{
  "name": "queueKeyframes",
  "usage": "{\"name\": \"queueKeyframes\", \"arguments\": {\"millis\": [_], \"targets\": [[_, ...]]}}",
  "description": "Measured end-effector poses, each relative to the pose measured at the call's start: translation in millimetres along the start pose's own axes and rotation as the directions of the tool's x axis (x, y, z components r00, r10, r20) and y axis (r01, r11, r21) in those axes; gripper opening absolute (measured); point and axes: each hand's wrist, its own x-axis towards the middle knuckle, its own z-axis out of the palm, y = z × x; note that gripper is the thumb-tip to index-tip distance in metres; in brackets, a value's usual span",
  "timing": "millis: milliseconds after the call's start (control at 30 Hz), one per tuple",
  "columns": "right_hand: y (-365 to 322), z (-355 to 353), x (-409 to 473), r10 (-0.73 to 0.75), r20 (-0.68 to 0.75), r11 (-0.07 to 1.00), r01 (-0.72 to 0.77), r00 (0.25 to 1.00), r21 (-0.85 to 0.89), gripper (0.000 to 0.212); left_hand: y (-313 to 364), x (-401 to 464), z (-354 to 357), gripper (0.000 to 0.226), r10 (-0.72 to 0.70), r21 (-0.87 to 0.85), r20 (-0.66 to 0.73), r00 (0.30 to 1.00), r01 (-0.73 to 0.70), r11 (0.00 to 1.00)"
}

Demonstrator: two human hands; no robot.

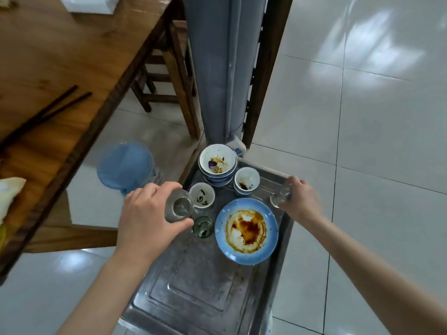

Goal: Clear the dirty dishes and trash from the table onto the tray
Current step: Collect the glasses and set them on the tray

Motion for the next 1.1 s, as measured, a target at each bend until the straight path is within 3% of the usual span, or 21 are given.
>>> {"name": "queueKeyframes", "arguments": {"millis": [767,933,1100], "targets": [[7,15,15,0.004,0.063,0.995,0.003,0.998,-0.100,0.053,26,20,9,0.067,0.017,-0.050,-0.006,1.000,-0.017,0.999],[7,15,13,-0.012,0.081,0.996,0.019,0.997,-0.086,0.062,37,27,13,0.067,0.026,-0.057,-0.003,1.000,-0.026,0.998],[9,9,13,-0.004,0.137,0.999,0.008,0.991,-0.030,0.093,53,36,20,0.067,0.048,-0.085,0.006,0.999,-0.048,0.995]]}}
